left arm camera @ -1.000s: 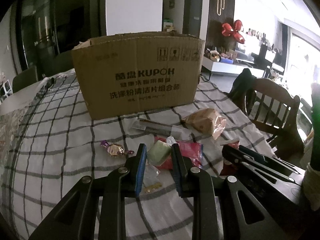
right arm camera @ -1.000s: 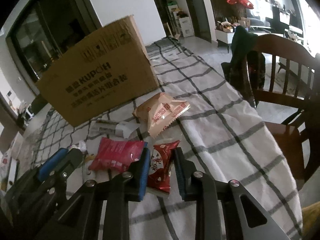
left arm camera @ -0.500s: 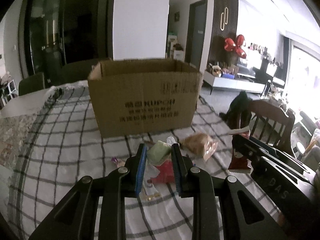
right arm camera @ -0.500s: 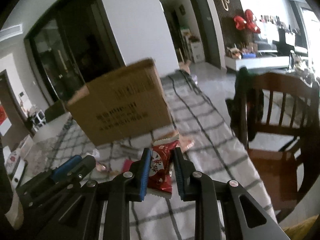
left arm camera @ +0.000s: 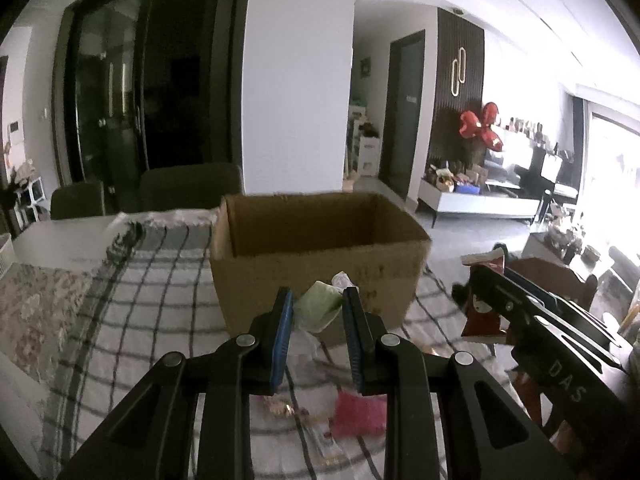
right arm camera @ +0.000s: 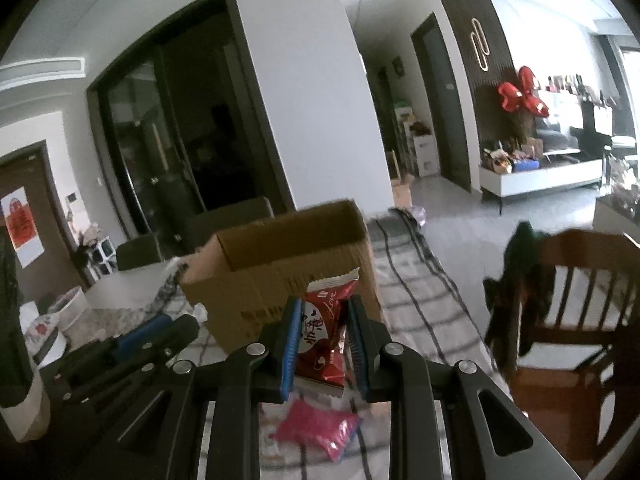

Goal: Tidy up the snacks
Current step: 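Carry both held packets into the cardboard box and open both tools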

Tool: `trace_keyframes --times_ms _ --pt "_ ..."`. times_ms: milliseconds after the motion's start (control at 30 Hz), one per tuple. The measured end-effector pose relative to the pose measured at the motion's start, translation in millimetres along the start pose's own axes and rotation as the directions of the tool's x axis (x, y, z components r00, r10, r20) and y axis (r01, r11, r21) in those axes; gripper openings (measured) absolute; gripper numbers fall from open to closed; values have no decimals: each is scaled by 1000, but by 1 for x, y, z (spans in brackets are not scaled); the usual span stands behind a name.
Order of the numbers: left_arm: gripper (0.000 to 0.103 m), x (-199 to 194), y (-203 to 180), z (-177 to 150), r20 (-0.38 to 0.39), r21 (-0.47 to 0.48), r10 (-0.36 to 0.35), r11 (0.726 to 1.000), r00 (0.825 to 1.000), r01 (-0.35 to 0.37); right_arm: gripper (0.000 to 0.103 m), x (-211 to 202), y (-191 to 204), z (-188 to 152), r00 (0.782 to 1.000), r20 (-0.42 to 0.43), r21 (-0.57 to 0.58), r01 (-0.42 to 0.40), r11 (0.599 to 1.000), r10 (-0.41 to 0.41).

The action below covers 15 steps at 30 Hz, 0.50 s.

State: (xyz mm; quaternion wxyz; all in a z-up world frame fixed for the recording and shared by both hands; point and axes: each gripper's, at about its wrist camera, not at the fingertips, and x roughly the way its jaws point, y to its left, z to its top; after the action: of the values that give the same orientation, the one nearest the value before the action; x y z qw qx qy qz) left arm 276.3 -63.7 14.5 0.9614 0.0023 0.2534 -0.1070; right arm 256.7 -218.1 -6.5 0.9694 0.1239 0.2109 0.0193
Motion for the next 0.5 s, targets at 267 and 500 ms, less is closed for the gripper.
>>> trace_keyframes --times_ms 267,500 --pt "26 23 14 35 18 4 8 1000 1000 -8 24 27 14 36 998 50 -58 -37 998 40" --pt "26 50 24 65 13 18 15 1000 1000 -15 24 62 23 62 997 48 -93 -62 994 67"
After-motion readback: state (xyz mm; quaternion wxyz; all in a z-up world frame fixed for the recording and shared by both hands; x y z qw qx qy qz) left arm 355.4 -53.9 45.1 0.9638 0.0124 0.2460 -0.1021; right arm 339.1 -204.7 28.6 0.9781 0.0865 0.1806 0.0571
